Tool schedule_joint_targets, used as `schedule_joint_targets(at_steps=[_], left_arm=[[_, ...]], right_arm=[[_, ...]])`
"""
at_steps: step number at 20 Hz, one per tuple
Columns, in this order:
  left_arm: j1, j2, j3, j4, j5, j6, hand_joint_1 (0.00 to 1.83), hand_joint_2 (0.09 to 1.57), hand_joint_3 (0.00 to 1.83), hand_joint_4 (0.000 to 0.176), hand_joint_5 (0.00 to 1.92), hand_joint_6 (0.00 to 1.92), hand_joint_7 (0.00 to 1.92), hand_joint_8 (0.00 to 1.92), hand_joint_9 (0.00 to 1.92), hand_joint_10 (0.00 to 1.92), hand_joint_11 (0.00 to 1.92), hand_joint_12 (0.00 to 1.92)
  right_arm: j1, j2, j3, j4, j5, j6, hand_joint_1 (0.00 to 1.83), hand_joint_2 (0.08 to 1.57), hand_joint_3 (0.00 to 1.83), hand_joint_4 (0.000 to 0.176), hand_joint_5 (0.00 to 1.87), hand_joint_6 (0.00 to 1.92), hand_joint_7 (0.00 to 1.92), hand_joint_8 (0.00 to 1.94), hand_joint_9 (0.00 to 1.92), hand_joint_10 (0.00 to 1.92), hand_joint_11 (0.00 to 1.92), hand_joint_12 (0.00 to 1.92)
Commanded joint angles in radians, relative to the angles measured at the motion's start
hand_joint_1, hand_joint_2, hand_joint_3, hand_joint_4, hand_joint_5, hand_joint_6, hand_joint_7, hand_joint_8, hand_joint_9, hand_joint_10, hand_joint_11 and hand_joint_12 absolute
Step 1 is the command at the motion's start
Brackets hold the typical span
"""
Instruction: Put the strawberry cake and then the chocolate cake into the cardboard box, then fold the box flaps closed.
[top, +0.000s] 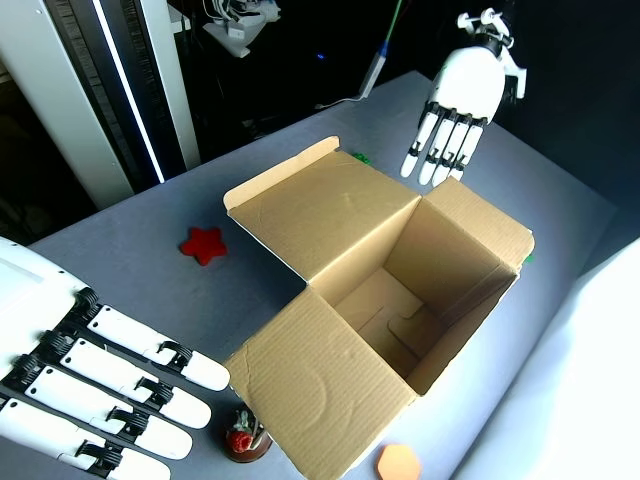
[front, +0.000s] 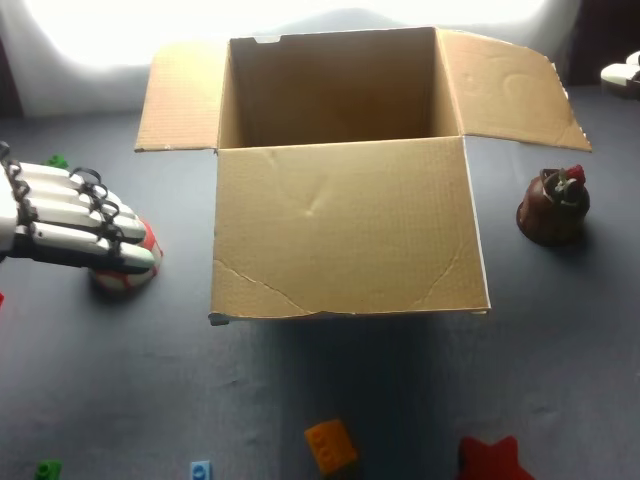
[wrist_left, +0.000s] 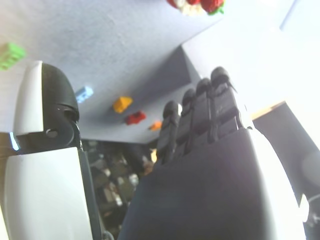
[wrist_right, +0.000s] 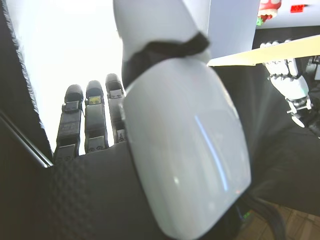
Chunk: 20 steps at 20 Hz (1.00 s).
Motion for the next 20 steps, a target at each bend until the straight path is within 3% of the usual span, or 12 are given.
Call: schedule_joint_targets(at_steps=[1, 2, 5, 7, 10, 13, 18, 20], left_arm=[[-0.009, -0.002, 0.013, -0.081, -0.006, 0.010, 1.26, 0.99, 0.02, 0.064, 0.06, 0.00, 0.01, 0.00, 0.03, 0.00, 0.00, 0.19], [-0.009, -0.024, 0.033, -0.084, 0.001, 0.014, 1.25, 1.00, 0.02, 0.067, 0.05, 0.00, 0.00, 0.00, 0.02, 0.00, 0.00, 0.19], [0.000, -0.082, 0.099, -0.091, 0.016, 0.014, 1.22, 0.99, 0.01, 0.060, 0.06, 0.00, 0.03, 0.00, 0.07, 0.01, 0.00, 0.45], [0.009, -0.115, 0.137, -0.100, 0.021, 0.014, 1.21, 0.99, 0.00, 0.065, 0.08, 0.01, 0.06, 0.01, 0.09, 0.02, 0.00, 0.46], [0.012, -0.158, 0.183, -0.101, 0.030, 0.014, 1.25, 1.00, 0.00, 0.067, 0.06, 0.00, 0.04, 0.01, 0.05, 0.00, 0.00, 0.31], [0.013, -0.197, 0.226, -0.107, 0.041, 0.014, 1.26, 0.96, 0.00, 0.062, 0.03, 0.00, 0.06, 0.01, 0.06, 0.00, 0.00, 0.44], [0.013, -0.261, 0.297, -0.107, 0.053, 0.013, 1.22, 0.97, 0.01, 0.047, 0.05, 0.00, 0.07, 0.01, 0.08, 0.01, 0.00, 0.39], [0.014, -0.285, 0.323, -0.107, 0.053, 0.013, 1.21, 0.96, 0.00, 0.053, 0.05, 0.00, 0.08, 0.00, 0.09, 0.01, 0.00, 0.49]], right_arm=[[0.006, 0.013, 0.004, -0.002, 0.116, -0.004, 1.24, 1.00, 0.01, 0.040, 0.00, 0.00, 0.03, 0.01, 0.00, 0.00, 0.00, 0.00], [0.006, 0.013, 0.003, -0.002, 0.116, -0.004, 1.23, 1.00, 0.01, 0.042, 0.00, 0.00, 0.03, 0.01, 0.00, 0.00, 0.00, 0.00], [0.006, 0.013, 0.003, -0.002, 0.116, -0.004, 1.20, 1.01, 0.01, 0.042, 0.00, 0.00, 0.01, 0.00, 0.00, 0.00, 0.00, 0.00], [0.006, 0.013, 0.003, -0.002, 0.116, -0.004, 1.22, 1.02, 0.02, 0.034, 0.00, 0.00, 0.00, 0.00, 0.00, 0.00, 0.00, 0.00], [0.006, 0.013, 0.003, -0.002, 0.116, -0.004, 1.24, 1.02, 0.01, 0.039, 0.00, 0.00, 0.00, 0.00, 0.00, 0.00, 0.00, 0.00], [0.006, 0.013, 0.003, -0.002, 0.116, -0.004, 1.19, 1.02, 0.02, 0.037, 0.00, 0.00, 0.00, 0.00, 0.00, 0.00, 0.00, 0.00], [0.007, 0.012, 0.003, -0.002, 0.116, -0.004, 1.29, 1.01, 0.01, 0.025, 0.02, 0.01, 0.00, 0.00, 0.00, 0.00, 0.00, 0.00], [0.007, 0.012, 0.003, -0.002, 0.116, -0.004, 1.25, 1.01, 0.01, 0.034, 0.00, 0.00, 0.00, 0.00, 0.00, 0.00, 0.00, 0.00]])
